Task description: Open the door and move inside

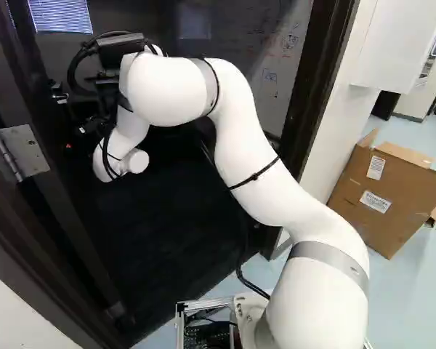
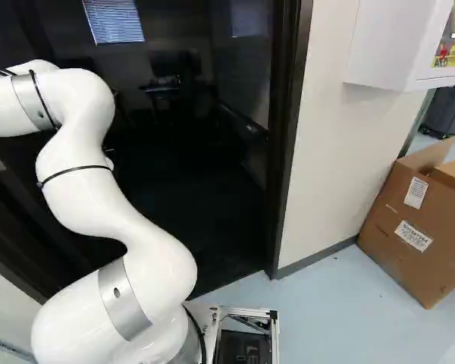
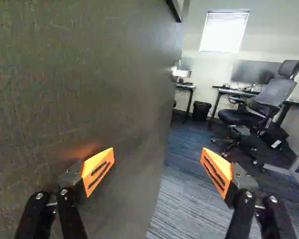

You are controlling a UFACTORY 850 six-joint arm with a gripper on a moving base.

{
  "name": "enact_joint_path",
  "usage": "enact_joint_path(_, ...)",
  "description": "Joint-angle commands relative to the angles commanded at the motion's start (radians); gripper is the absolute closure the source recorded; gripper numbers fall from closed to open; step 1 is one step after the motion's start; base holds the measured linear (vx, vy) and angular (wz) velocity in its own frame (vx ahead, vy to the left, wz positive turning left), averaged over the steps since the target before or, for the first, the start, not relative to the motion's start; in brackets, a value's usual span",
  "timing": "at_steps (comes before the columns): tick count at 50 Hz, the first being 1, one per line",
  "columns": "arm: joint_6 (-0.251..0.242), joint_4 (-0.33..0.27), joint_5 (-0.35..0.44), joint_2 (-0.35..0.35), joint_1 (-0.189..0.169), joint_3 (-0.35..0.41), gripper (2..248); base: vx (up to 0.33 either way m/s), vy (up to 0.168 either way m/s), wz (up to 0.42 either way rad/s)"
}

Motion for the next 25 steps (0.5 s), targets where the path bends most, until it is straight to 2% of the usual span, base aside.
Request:
enact_joint_path(13,0.000,0.012,0.001,-0.004,0.003,-0.006,3,0.000,0.000,0.000)
enact_joint_path(25,0.000,0.058,0.001,0.030,-0.011,0.043,3,0.000,0.000,0.000)
